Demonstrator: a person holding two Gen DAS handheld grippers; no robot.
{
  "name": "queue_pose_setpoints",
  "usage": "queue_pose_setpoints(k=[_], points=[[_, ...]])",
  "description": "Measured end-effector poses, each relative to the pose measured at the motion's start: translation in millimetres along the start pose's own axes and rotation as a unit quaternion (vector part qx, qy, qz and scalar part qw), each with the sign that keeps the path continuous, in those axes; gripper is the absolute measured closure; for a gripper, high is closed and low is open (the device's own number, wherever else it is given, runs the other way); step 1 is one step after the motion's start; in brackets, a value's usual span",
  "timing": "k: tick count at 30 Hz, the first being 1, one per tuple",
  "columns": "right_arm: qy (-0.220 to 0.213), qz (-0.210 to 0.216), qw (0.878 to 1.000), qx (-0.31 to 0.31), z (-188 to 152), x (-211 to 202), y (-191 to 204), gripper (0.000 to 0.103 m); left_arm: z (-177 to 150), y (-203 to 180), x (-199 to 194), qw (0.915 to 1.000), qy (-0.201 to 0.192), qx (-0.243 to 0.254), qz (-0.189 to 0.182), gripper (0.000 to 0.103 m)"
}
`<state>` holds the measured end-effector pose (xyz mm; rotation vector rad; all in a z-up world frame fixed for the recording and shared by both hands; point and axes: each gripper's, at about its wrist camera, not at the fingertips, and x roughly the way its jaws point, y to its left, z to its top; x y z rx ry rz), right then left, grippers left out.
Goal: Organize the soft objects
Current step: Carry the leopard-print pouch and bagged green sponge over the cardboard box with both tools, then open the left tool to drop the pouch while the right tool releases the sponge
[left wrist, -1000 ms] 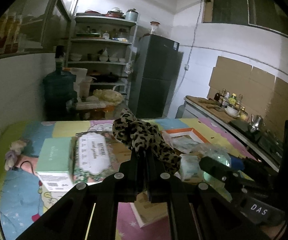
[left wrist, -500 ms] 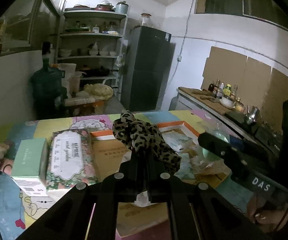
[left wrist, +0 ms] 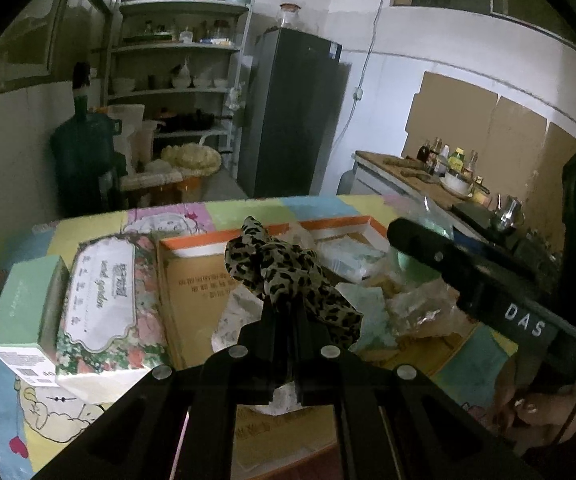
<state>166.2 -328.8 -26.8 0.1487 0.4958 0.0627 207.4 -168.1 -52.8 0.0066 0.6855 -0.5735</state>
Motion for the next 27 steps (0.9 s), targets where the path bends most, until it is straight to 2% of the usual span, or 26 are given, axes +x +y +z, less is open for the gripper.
queue_pose_setpoints(k=[10,27], points=[[0.033,-0.011,0.999,-0.003,4,32,-5,0.053,-10,0,23,0.9992,0.039,-0.008,-0.007,0.097],[0.075,-0.015,0.997,-0.009,-1,70,-7,0.053,-12,2,40,0.9983,0.057,-0.014,-0.008,0.097]])
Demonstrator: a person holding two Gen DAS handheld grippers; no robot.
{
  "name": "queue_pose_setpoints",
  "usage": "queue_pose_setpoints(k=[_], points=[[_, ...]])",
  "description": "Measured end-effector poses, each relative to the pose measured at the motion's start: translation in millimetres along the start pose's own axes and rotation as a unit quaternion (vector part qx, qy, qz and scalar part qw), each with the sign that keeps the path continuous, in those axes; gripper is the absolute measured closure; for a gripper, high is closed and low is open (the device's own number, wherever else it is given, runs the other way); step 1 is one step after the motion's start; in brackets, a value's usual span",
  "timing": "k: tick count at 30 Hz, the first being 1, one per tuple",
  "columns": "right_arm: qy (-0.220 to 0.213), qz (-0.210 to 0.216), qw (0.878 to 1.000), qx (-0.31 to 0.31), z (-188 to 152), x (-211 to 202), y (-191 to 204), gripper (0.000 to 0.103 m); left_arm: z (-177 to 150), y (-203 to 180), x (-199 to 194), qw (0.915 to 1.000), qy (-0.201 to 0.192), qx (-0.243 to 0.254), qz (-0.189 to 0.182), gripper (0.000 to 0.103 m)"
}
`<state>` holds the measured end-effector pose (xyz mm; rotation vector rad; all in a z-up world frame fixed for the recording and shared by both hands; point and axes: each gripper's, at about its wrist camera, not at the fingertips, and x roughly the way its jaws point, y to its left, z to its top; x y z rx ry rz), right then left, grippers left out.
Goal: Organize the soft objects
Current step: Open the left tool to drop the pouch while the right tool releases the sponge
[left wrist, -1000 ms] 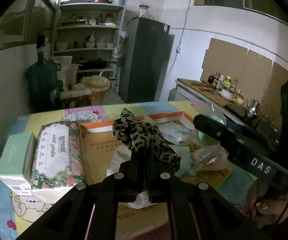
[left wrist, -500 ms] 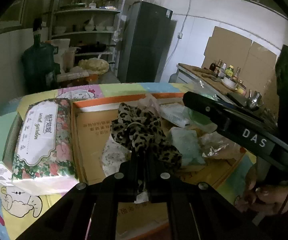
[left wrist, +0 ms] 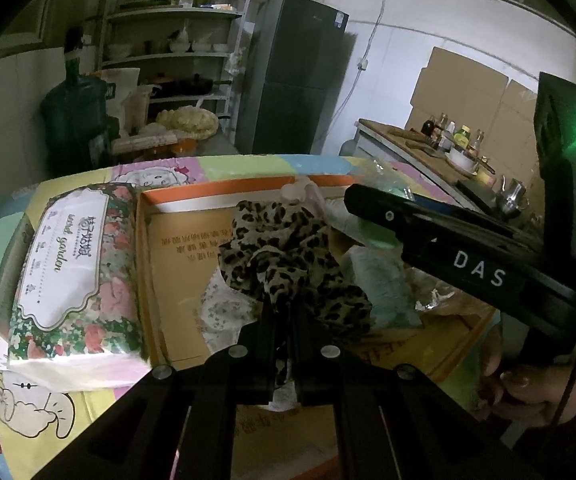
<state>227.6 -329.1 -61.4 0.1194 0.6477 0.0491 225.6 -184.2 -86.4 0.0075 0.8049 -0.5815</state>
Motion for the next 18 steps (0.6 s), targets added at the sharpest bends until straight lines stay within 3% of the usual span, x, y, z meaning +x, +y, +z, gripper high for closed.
queue_pose_setpoints(k=[11,18], points=[[0.023,-0.003,1.0,-0.006,-4,14,1,0.053,-2,2,9,1.0,0.008,-0.003,-0.001,0.096],[0.027,-0.002,1.0,-0.005,-4,16,0,0.05,-3,1,10,0.9999,0.01,-0.002,-0.001,0.084]])
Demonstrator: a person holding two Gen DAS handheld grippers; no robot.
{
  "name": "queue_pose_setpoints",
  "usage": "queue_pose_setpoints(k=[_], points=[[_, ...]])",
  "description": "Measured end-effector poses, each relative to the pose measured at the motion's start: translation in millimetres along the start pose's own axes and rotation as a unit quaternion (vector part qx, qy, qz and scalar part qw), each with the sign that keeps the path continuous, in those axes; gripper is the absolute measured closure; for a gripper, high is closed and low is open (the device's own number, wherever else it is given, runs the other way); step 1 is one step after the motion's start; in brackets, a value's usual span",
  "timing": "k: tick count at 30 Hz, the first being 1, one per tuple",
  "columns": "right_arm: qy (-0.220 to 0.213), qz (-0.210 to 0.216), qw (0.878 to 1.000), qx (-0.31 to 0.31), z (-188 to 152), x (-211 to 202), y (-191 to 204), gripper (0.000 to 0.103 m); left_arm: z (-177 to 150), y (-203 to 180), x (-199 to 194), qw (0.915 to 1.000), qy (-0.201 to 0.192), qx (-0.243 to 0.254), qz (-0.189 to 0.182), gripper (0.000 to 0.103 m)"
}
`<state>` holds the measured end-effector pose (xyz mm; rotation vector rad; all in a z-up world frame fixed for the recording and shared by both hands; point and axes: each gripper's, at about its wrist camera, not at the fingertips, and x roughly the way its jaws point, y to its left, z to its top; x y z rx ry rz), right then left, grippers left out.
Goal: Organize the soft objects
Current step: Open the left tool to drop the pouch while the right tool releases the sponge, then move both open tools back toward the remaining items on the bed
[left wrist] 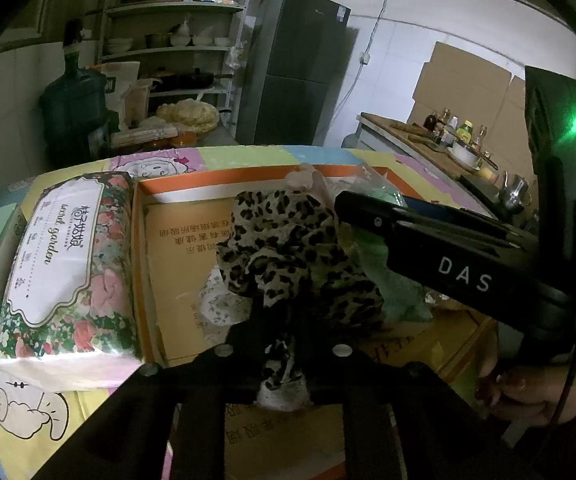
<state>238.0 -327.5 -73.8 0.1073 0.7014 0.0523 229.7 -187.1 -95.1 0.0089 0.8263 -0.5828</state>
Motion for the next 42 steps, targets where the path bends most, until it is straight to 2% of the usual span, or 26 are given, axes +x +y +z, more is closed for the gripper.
queue_pose_setpoints(k=[6,17,18,19,21,26,36,42], points=[[-0.001,0.006,1.0,0.001,0,1,-1,0.043,-2,-1,-1,1.0,-0.004,0.001,-0.001,0.064],[-0.014,0.007,1.0,0.002,-1,-5,3,0.041,-2,2,-9,0.9998,-0.013,-0.001,0.015,0.047],[-0.015,0.005,1.0,0.001,-1,-6,4,0.039,-2,2,-11,0.9998,-0.014,-0.001,0.016,0.043],[-0.017,0.005,1.0,0.001,-1,-7,4,0.03,-2,2,-12,0.9997,-0.015,0.0,0.019,0.042],[-0.022,0.004,1.0,0.0,-1,-9,5,0.028,-2,1,-14,0.9996,-0.017,0.0,0.02,0.036],[-0.031,0.004,1.0,0.0,1,-16,6,0.028,-3,2,-22,0.9994,-0.022,0.0,0.025,0.034],[-0.045,0.007,0.999,0.003,1,-32,10,0.028,-4,-2,-36,0.9989,-0.037,0.003,0.028,0.021],[-0.05,0.008,0.999,0.003,2,-40,12,0.028,-5,-4,-45,0.9985,-0.047,0.004,0.027,0.021]])
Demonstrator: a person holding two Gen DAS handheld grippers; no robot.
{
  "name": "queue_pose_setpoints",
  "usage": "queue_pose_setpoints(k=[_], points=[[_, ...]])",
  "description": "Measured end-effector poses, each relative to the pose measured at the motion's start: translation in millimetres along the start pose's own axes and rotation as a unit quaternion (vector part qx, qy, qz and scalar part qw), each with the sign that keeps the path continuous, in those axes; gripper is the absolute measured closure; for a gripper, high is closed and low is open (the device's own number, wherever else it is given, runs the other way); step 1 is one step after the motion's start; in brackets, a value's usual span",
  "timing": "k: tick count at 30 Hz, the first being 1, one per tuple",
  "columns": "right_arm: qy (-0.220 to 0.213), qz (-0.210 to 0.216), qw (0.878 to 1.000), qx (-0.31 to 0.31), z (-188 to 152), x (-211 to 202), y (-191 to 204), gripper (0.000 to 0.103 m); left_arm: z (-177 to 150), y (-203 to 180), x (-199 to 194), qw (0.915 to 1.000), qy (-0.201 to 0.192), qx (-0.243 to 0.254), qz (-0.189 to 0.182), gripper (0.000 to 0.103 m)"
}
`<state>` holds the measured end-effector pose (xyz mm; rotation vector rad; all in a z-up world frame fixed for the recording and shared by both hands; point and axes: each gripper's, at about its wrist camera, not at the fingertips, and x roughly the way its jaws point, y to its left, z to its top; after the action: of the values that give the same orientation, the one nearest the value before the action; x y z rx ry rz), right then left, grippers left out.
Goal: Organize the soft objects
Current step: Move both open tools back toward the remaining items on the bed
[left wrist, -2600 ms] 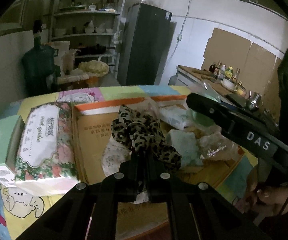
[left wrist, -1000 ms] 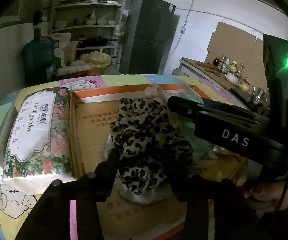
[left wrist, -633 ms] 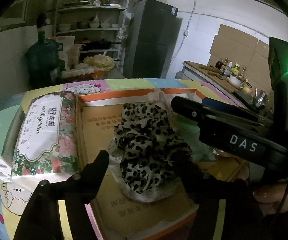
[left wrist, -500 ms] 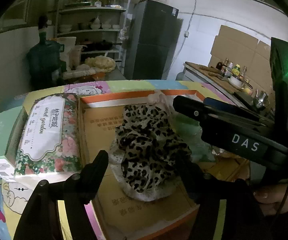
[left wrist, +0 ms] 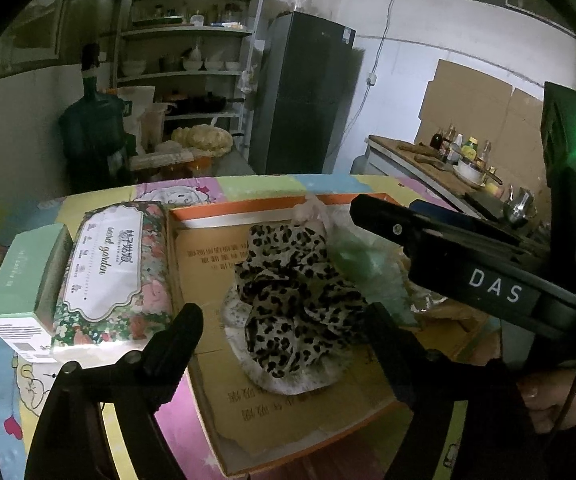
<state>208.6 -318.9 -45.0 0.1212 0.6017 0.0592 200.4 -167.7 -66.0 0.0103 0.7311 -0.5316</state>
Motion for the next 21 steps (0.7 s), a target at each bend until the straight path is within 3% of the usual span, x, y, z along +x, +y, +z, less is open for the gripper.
queue_pose_setpoints(k=[10,21], points=[[-0.017,0.0,1.0,0.001,2,-23,8,0.028,2,2,-23,0.9996,-0.026,0.0,0.003,0.02],[-0.027,0.009,1.0,-0.002,-1,-45,30,0.028,-1,10,-59,0.9972,-0.067,0.001,0.031,0.02]])
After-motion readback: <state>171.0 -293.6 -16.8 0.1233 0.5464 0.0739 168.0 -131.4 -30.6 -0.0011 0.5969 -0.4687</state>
